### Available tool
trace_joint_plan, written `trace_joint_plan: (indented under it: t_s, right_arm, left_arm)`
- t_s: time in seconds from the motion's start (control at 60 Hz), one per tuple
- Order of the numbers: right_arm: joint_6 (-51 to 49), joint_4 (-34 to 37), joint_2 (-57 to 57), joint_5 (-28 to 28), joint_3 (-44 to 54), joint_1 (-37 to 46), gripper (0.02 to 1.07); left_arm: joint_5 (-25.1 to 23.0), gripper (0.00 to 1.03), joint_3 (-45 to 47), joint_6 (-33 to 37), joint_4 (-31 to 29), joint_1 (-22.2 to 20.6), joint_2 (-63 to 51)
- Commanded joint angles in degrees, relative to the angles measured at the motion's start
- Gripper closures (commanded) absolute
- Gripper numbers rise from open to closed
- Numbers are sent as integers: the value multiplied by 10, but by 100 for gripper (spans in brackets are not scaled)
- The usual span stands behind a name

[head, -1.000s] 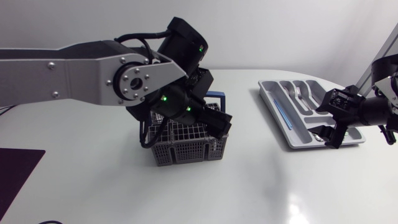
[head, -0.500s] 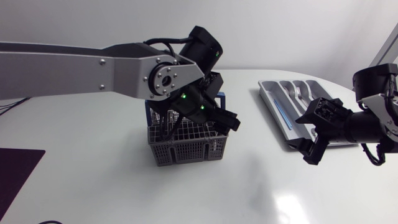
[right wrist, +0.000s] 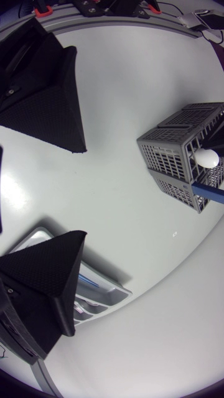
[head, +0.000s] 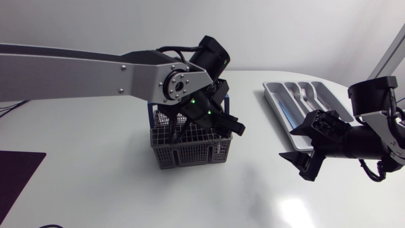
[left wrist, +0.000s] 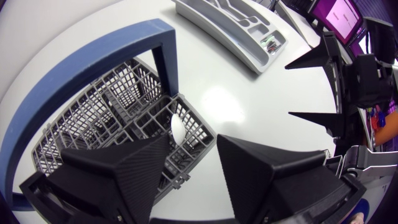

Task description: Unload the cutlery basket into the drawer organizer.

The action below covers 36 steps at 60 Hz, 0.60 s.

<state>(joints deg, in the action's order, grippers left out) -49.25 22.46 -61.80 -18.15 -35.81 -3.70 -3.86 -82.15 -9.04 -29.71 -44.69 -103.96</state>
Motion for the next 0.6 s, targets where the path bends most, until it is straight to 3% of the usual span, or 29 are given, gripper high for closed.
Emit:
trace_joint_plan:
  t_s: [0.0, 0.283, 0.583]
  right_arm:
    - [15, -3, 10, 0, 16, -7, 17]
    - [19, -2, 25, 1, 27, -18, 17]
    - [20, 2, 33, 1, 29, -24, 17]
  left_arm:
    - [-2, 57, -20, -10, 2, 5, -20]
    - [-2, 67, -27, -10, 13, 7, -32]
    - [-2, 85, -25, -13, 19, 12, -37]
